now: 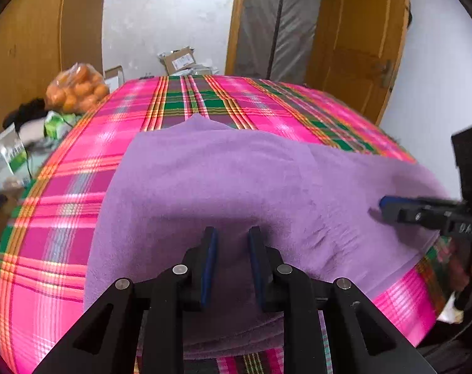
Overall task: Fold clothes
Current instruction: 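Grasp the lilac sweater edge with the right gripper and lift it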
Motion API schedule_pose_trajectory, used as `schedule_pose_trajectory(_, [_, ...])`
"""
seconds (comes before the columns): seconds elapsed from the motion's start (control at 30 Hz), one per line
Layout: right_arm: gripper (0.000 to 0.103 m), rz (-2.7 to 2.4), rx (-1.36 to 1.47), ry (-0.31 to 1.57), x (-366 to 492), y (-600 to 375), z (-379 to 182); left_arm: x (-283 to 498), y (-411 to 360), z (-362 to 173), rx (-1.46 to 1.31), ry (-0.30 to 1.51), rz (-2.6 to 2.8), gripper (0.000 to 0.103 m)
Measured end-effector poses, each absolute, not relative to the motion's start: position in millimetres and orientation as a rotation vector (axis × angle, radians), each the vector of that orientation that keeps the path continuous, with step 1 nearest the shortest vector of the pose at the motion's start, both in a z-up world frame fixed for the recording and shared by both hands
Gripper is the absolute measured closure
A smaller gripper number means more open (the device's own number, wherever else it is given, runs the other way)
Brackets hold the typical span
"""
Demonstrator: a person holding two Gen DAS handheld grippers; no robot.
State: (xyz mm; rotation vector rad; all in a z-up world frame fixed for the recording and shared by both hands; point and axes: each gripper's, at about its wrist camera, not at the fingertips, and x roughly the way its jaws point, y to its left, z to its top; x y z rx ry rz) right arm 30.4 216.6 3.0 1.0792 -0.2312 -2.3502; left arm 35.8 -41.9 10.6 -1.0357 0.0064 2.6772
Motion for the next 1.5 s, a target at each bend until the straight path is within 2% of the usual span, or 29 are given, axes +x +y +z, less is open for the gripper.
schedule_pose_trajectory(0.23, [0.071, -2.458, 1.110, -0.287, 32.5, 258.4, 3.5, 28.1, -44.3, 24.7, -1.022, -0.083, 2.656, 0.081])
schedule_pose_trajectory(0.43, [0.072, -2.617, 1.129, -0.377, 43.6, 326.7, 5.2, 24.4, -24.7, 31.6, -0.979, -0.054, 2.617, 0.081])
schedule_pose_trajectory(0.57, [0.073, -2.744, 1.135, -0.503, 63.6, 390.8, 3.7, 21.3, -11.7, 29.9, -0.989, -0.026, 2.587, 0.081])
schedule_pose_trajectory(0.7, [0.079, -2.843, 1.125, -0.627, 90.2, 444.2, 0.7, 18.1, -5.3, 30.0, -1.001, -0.020, 2.584, 0.081])
schedule_pose_trajectory(0.83, [0.076, -2.988, 1.108, -0.738, 116.0, 487.2, 2.4, 14.9, 0.3, 31.5, -1.005, -0.017, 2.586, 0.081])
schedule_pose_trajectory(0.97, [0.073, -2.999, 1.034, -0.789, 120.2, 495.7, 6.2, 13.4, 10.0, 33.9, -1.002, -0.001, 2.583, 0.081])
schedule_pose_trajectory(1.23, [0.073, -2.812, 1.127, -0.640, 78.9, 460.9, -2.9, 9.0, 26.1, 30.4, -1.015, 0.053, 2.567, 0.081])
schedule_pose_trajectory(1.37, [0.075, -2.871, 1.125, -0.703, 78.0, 483.9, -0.5, 6.2, 26.2, 27.6, -1.021, 0.051, 2.565, 0.081])
schedule_pose_trajectory(1.5, [0.079, -2.926, 1.091, -0.869, 89.9, 519.6, -2.5, 7.0, 26.7, 25.3, -1.008, 0.074, 2.568, 0.081])
